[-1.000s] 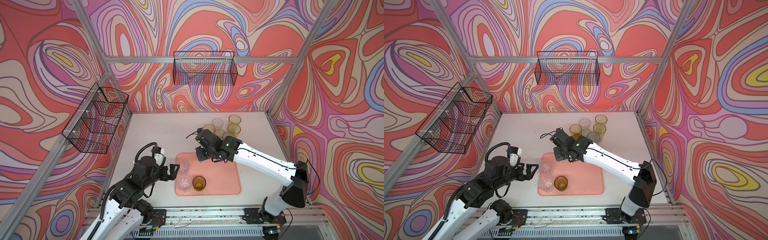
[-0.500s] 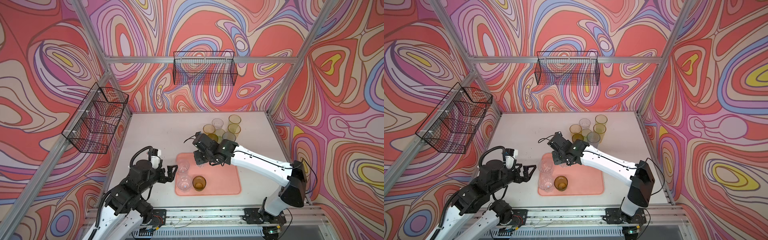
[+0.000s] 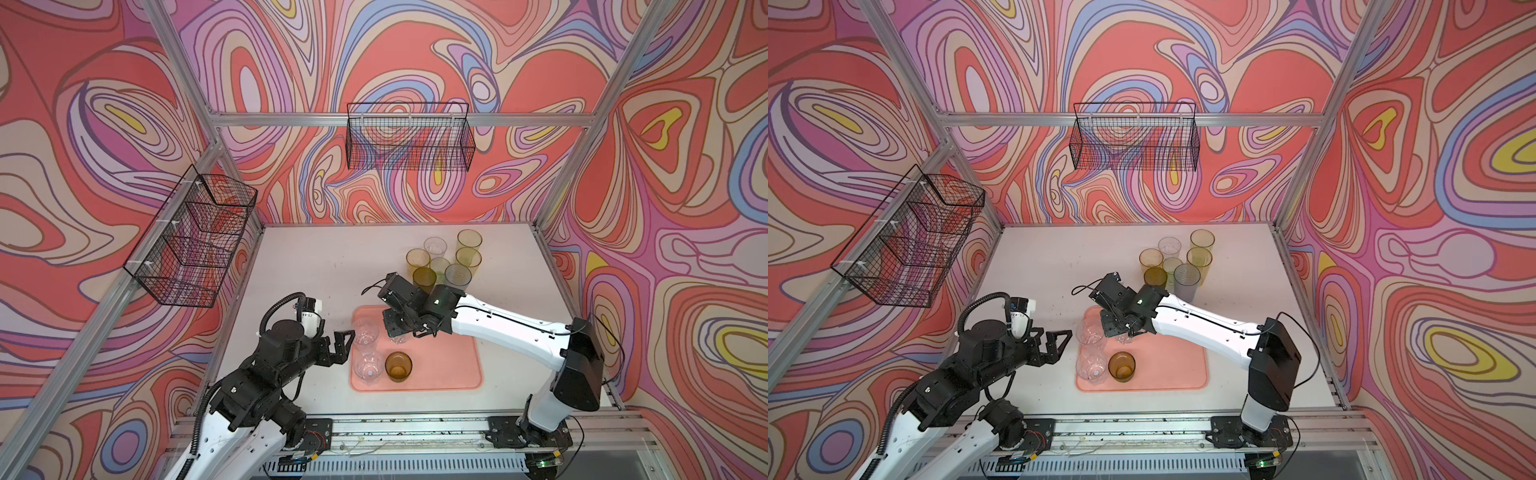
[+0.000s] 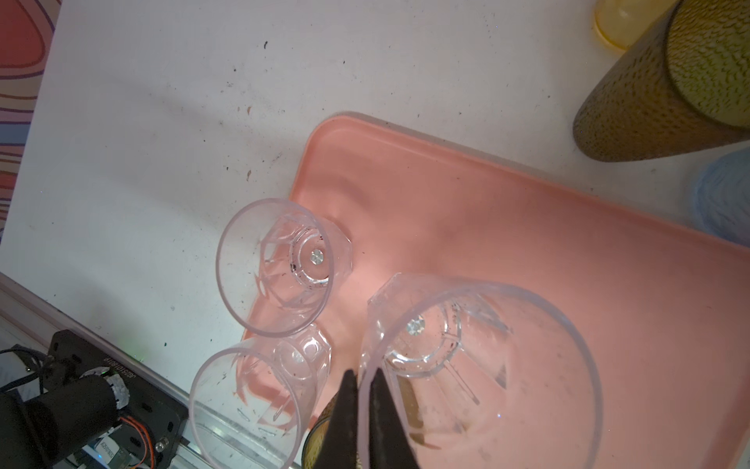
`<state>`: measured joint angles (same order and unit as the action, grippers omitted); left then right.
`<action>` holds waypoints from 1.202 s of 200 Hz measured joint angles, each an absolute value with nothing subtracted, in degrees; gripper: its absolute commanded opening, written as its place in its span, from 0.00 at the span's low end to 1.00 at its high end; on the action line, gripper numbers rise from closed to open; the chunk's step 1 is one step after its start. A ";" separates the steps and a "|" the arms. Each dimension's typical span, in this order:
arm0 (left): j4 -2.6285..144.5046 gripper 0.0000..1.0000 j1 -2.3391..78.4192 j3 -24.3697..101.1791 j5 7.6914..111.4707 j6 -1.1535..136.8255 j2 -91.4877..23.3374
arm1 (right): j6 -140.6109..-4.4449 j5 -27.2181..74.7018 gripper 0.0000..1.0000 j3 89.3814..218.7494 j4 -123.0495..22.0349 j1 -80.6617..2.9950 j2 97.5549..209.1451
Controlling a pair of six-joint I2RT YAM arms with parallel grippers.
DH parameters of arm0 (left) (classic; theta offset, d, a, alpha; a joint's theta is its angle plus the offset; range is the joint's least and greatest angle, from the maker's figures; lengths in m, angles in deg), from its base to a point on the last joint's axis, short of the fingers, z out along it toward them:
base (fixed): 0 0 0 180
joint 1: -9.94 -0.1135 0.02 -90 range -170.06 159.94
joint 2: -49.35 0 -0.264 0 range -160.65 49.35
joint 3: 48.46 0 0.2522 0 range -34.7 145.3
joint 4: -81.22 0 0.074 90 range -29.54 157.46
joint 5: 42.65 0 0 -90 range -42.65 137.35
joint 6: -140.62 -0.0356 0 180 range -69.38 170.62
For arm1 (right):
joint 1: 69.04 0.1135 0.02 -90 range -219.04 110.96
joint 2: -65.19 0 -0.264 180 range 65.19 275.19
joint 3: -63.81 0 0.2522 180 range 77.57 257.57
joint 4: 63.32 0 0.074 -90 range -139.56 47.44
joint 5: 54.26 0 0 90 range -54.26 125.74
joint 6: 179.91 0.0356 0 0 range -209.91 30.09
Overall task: Place the glasses into the tray
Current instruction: Place the glass on the tray.
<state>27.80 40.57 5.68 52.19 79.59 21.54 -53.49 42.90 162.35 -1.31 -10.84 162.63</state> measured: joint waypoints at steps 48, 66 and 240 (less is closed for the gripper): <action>27.53 1.00 40.57 5.68 52.17 79.61 21.56 | -52.72 41.92 0.00 161.82 -2.29 -10.82 165.67; 27.21 1.00 40.57 5.68 52.04 79.59 21.58 | -52.66 41.89 0.00 161.78 -2.42 -10.82 165.94; 26.51 1.00 40.57 5.68 51.01 79.63 21.58 | -51.28 39.31 0.00 161.56 -3.84 -10.71 168.80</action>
